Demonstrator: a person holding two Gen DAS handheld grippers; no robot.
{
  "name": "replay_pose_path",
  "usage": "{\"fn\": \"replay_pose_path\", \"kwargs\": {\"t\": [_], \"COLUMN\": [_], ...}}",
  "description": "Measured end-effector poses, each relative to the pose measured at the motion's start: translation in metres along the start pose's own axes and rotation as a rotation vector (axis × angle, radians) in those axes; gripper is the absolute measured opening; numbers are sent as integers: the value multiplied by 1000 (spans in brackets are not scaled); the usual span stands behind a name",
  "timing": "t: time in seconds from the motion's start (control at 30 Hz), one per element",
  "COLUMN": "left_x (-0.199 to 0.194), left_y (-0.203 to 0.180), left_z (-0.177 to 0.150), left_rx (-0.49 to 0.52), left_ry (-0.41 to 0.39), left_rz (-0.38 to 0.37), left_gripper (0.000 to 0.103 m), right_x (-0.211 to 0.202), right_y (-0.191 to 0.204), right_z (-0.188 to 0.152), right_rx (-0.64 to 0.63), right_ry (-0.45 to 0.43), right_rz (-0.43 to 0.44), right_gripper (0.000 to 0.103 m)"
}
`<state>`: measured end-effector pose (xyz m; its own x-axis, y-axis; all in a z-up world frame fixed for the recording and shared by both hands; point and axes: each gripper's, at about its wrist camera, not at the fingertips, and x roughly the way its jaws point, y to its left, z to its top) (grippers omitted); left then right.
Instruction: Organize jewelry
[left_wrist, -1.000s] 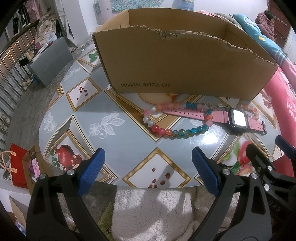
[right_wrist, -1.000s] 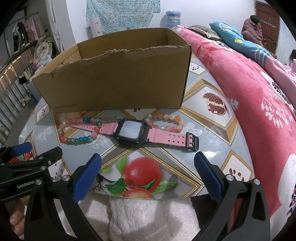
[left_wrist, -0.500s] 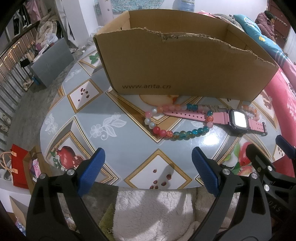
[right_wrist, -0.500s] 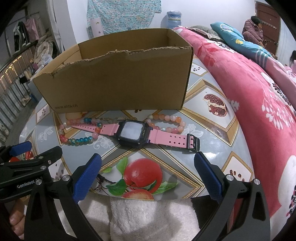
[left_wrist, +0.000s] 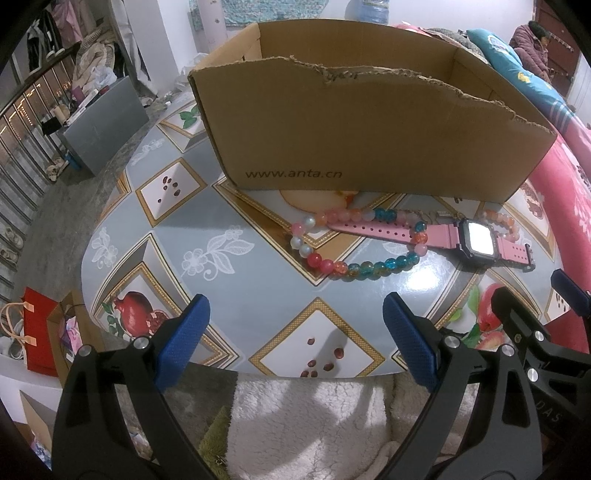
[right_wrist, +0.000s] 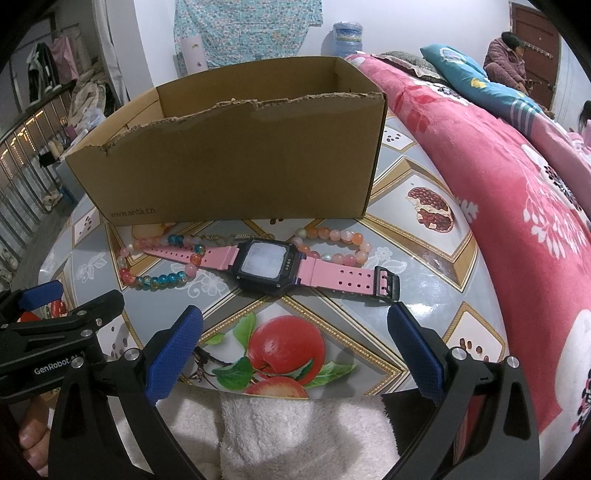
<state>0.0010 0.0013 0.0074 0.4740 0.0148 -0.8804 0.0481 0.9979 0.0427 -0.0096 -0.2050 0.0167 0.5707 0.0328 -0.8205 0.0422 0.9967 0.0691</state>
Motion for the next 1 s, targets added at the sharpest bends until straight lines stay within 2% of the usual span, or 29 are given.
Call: {"fn": "replay_pose_path", "kwargs": {"t": [1.0], "left_x": [2], "left_y": [6], "left_z": [-4], "left_rx": [-5], "left_ry": [0], "left_rz": [6], "left_gripper": [91], "right_x": [0], "right_y": [0], "right_z": [-1], "right_rx": [-3], "right_ry": [-1], "right_rz": [0], "right_gripper": [98]}}
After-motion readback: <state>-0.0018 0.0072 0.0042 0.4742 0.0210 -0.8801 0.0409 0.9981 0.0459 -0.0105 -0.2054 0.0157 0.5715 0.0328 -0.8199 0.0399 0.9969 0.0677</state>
